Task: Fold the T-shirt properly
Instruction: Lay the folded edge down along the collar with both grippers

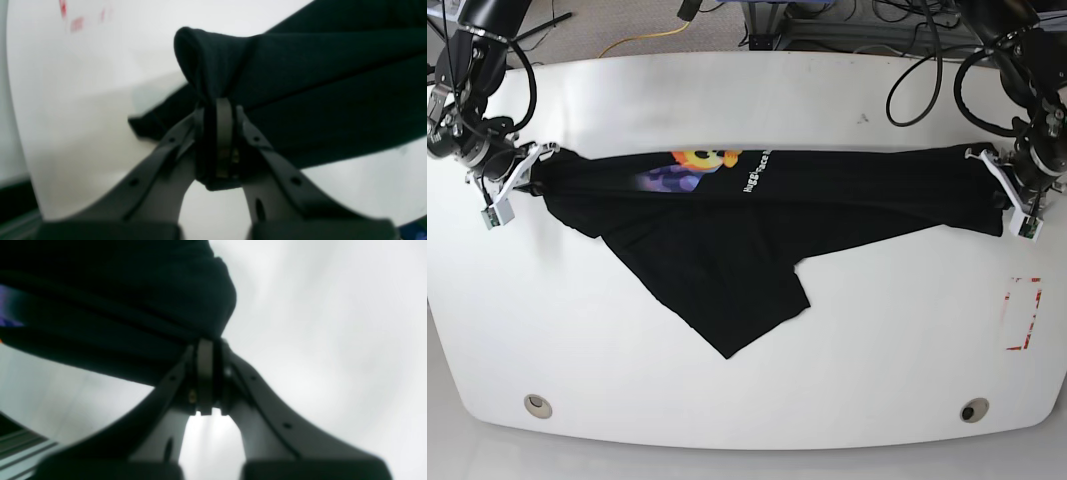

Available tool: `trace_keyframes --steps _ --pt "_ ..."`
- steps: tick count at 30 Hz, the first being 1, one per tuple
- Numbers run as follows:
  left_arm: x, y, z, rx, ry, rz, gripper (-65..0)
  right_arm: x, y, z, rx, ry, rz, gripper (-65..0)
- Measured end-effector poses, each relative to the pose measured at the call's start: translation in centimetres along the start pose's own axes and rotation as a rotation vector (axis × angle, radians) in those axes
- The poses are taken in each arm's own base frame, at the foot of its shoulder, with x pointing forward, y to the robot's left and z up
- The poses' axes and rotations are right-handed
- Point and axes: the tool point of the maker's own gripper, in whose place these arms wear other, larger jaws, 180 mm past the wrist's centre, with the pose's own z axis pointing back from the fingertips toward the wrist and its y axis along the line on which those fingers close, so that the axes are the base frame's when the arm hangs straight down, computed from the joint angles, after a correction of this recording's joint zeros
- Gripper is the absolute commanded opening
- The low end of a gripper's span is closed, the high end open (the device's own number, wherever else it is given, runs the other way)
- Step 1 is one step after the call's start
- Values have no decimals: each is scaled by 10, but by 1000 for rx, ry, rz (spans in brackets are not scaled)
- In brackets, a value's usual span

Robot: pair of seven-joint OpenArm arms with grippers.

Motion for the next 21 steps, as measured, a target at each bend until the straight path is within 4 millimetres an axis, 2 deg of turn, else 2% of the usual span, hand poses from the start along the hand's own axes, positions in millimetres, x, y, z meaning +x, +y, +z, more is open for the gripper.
trace_keyframes --steps 3,9,13,17,19,21 --pt "-9 4 2 14 22 8 -650 -12 9 4 4 15 -11 -650" --pt "-31 0 3 10 82 1 -525 -43 13 8 -6 84 -47 -650" --pt "-46 4 6 27 133 -6 -479 -54 8 11 -34 119 -50 -642" --pt "-53 0 6 18 149 -4 -435 -63 10 12 -29 141 -57 -485" --pt "-53 0 6 17 149 -4 -393 -64 9 13 -31 142 -58 -354" --pt "-55 -1 7 15 154 -6 -358 -63 6 16 -41 134 -64 -262"
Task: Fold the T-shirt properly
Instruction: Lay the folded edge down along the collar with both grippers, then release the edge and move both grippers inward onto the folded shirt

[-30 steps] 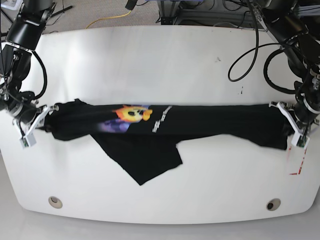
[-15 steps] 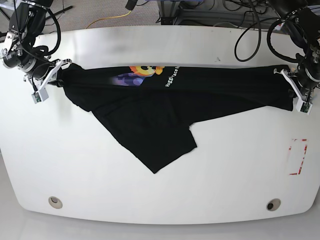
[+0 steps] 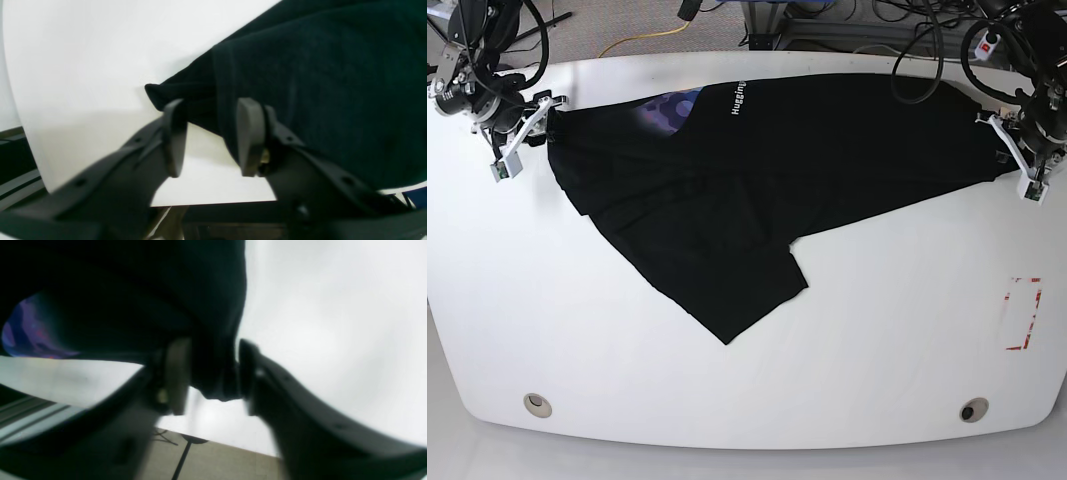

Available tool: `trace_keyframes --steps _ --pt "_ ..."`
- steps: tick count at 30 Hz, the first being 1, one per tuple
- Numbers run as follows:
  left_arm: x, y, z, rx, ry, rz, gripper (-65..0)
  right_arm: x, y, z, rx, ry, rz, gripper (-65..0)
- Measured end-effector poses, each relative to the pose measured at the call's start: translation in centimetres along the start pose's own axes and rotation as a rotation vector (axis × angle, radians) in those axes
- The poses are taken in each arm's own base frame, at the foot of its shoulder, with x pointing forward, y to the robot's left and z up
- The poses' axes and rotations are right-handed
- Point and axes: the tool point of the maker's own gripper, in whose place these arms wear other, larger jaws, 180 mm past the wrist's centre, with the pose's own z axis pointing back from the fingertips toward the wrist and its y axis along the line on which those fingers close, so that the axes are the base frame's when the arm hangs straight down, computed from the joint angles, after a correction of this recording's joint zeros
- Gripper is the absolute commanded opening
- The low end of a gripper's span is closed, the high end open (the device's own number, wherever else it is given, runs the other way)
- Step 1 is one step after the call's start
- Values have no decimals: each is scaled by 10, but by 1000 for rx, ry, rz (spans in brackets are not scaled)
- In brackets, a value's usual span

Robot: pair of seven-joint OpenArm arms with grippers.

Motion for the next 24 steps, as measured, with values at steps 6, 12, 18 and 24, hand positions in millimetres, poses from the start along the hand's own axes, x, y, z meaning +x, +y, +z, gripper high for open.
trace_keyframes --steps 6,12,18,24 --pt "-6 -2 0 -6 13 1 -269 19 -2 21 -17 -94 -12 -127" --pt "-14 22 11 56 6 69 -271 62 30 19 104 -221 25 -127" --pt "-13 27 15 58 -25 110 -308 100 80 -2 241 -288 75 -130" --pt "-32 31 13 118 55 114 -417 115 114 -36 267 -252 127 -284"
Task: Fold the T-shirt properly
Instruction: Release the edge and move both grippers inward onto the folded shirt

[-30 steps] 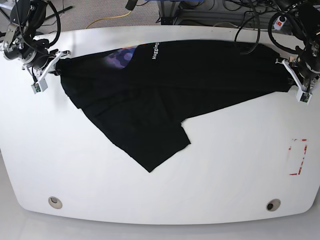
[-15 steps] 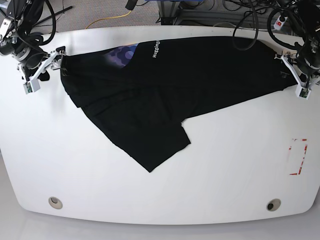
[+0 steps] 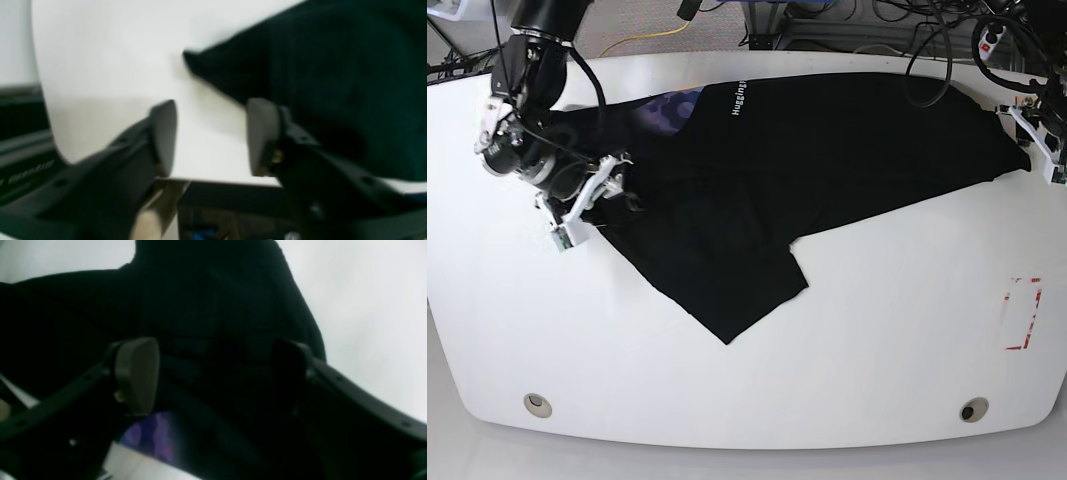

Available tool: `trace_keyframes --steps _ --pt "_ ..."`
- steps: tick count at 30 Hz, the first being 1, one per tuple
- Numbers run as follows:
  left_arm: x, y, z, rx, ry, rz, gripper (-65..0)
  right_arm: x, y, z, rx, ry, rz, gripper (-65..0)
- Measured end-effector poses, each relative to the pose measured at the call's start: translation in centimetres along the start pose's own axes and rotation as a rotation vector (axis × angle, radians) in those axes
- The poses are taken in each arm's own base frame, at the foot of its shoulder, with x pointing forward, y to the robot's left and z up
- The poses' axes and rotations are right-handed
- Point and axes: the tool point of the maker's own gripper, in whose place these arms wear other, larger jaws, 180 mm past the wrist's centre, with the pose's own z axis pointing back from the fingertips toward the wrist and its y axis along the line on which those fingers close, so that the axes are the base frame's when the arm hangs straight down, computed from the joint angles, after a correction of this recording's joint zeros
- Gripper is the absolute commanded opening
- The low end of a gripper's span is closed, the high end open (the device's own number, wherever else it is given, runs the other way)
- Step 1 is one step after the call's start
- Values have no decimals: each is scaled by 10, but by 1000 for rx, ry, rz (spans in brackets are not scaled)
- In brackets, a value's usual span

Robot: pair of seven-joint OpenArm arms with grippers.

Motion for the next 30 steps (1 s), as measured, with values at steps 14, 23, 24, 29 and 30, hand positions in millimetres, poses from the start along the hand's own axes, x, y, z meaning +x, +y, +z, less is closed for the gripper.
trace_keyframes --steps 14,23,24,29,30 --pt "47 -55 -29 26 -9 -206 -419 -19 7 -82 80 139 -61 -471" --pt "35 -86 -76 -87 73 -236 -418 -15 -37 -96 40 132 -151 -471" --pt "36 -87 -80 -99 74 -229 -418 -15 -43 -96 33 133 -159 -471" --pt "46 -82 -93 -120 75 -207 -418 -15 -66 -100 8 120 -214 -471" --pt "48 -81 -96 -125 78 -202 -418 -14 -71 -100 1 116 -223 -471"
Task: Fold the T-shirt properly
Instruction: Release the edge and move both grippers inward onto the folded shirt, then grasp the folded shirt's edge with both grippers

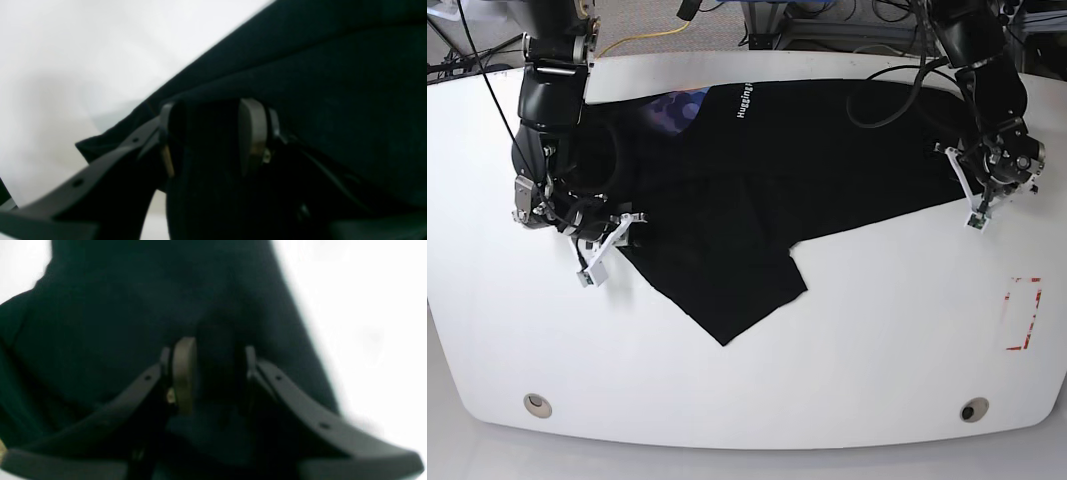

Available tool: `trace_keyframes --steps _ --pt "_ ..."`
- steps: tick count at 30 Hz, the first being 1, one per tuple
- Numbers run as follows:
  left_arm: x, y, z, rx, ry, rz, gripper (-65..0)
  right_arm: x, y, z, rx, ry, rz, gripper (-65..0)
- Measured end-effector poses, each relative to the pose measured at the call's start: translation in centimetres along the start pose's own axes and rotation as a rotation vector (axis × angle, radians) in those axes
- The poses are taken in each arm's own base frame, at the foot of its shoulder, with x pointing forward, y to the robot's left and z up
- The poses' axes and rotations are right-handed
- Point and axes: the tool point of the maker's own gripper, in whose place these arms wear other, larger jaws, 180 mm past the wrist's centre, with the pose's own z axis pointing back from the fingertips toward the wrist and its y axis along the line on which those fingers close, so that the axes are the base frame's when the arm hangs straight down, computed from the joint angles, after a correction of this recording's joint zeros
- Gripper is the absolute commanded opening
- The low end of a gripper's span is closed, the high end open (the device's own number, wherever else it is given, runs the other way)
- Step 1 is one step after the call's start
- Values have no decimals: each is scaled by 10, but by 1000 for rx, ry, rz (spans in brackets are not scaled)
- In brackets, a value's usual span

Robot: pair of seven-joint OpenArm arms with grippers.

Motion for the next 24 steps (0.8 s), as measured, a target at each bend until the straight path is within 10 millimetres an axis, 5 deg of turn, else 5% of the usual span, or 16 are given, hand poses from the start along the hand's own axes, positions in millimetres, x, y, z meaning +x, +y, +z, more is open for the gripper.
trace_keyframes --steps 9,18,24 --pt "50 -2 -16 -41 -76 -51 -417 20 -28 -3 -29 -50 -50 -471" --pt "77 0 -13 -48 -118 -50 -417 45 -42 7 -63 -84 -27 -468" --pt "98 13 5 2 -186 -58 -417 70 -50 36 -100 -118 14 -315"
